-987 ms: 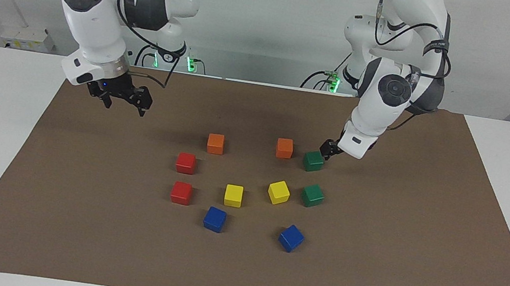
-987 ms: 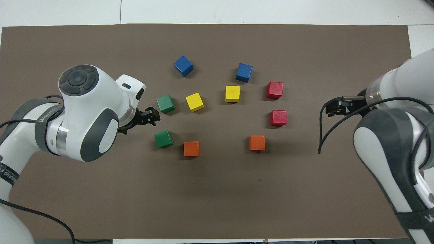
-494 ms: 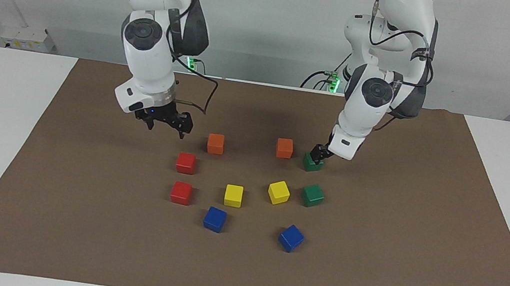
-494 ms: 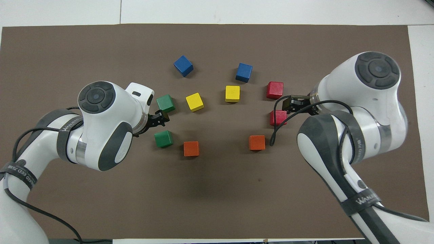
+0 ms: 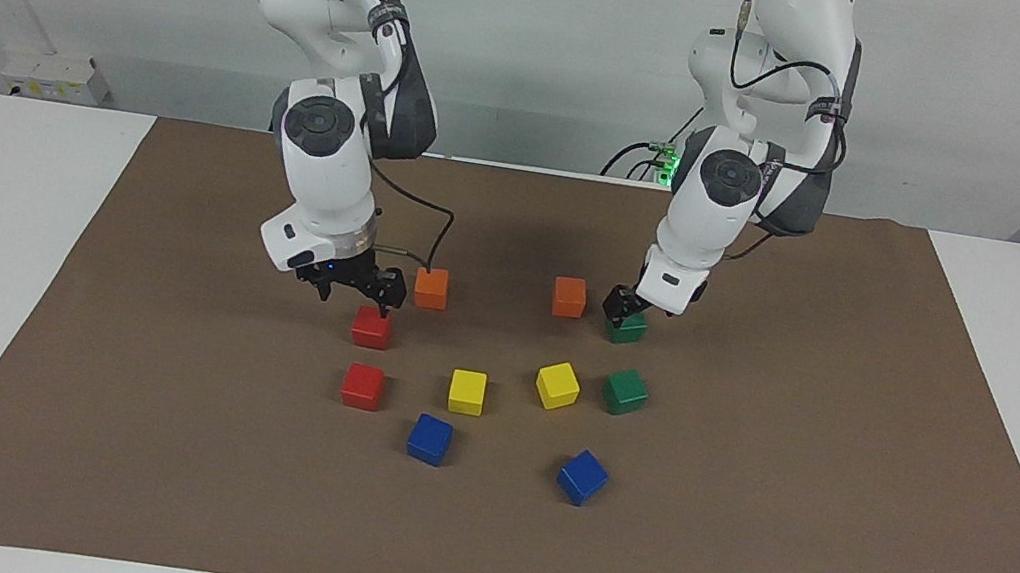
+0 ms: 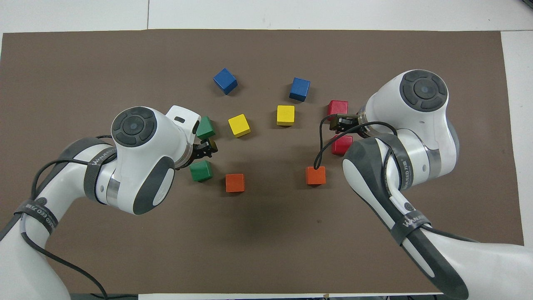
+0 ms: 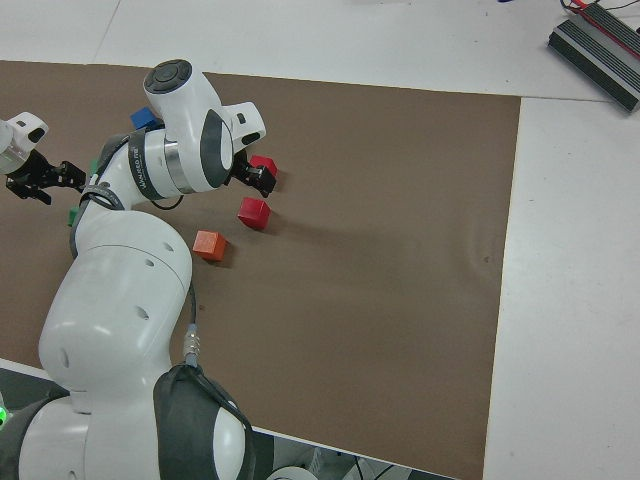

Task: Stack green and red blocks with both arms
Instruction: 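Grasp a green cube with the left gripper while the right gripper grasps red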

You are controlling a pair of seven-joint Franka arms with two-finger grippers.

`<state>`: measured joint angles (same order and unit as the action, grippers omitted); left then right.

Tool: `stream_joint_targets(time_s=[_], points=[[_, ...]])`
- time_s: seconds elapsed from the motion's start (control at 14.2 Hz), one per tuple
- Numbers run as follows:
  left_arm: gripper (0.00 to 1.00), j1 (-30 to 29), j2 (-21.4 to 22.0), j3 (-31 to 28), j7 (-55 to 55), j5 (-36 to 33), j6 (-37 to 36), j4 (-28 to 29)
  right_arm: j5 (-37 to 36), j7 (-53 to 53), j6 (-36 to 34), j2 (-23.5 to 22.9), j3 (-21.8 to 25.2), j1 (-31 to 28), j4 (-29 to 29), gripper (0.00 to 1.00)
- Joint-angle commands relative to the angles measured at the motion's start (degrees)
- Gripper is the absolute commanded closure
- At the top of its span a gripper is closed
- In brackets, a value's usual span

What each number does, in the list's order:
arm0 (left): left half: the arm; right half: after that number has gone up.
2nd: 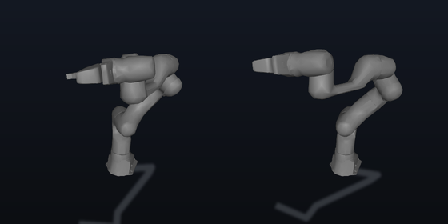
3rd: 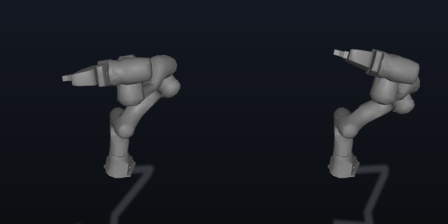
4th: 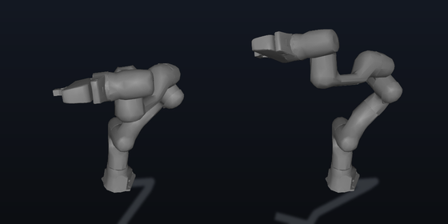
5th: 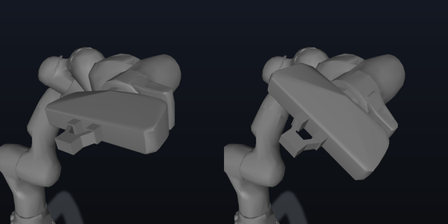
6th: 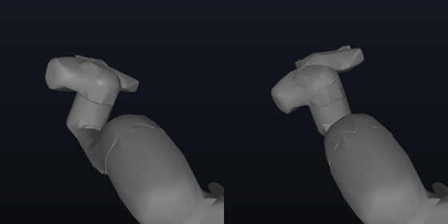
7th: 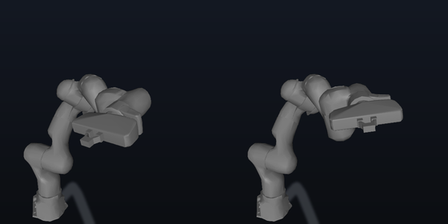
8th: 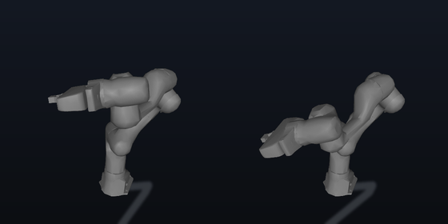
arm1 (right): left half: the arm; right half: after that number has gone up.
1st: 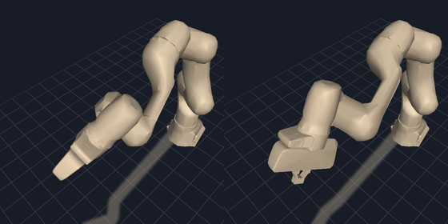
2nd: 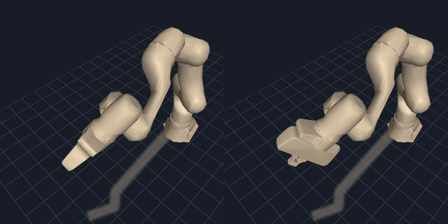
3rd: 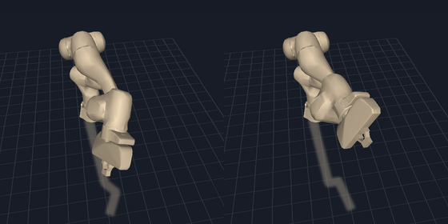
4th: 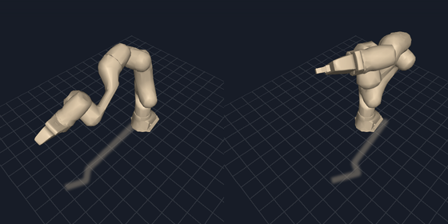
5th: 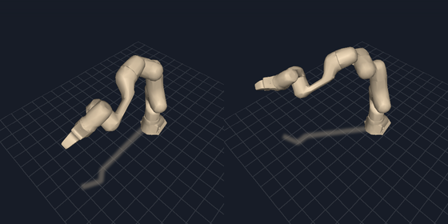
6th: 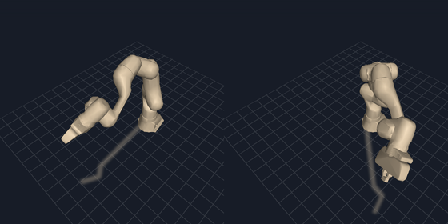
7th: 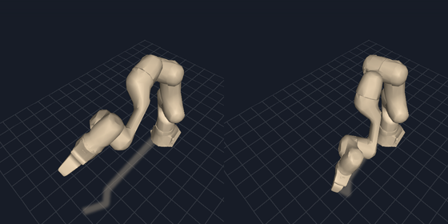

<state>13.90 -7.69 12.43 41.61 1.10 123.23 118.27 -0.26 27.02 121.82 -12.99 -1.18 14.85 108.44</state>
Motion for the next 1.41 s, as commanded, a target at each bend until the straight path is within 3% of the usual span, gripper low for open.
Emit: stream_joint_targets(time_s=[0.0, 0.49, 1.06, 1.34], points=[[0.0, 1.6, -0.5, -0.7, -3.9, -0.2, 1.2, 1.3, 1.1, 0.5, 2.1, -1.4, 0.0, 0.5, -0.3, 0.01], [0.0, 2.5, -2.9, -0.8, -8.6, -0.5, 1.5, 1.9, 1.1, 0.3, 5.5, -3.4, 0.0, 1.0, 0.9, 0.01], [0.0, 2.0, -2.8, -0.8, -5.6, -0.4, 3.1, 3.5, 1.0, -0.7, 5.7, -1.3, 0.0, 1.0, 6.4, 0.0], [0.0, 2.0, -2.7, -0.8, -4.8, -0.3, 3.6, 4.2, 1.1, -1.4, 9.0, -0.6, 0.1, 1.0, 9.0, 0.0]])
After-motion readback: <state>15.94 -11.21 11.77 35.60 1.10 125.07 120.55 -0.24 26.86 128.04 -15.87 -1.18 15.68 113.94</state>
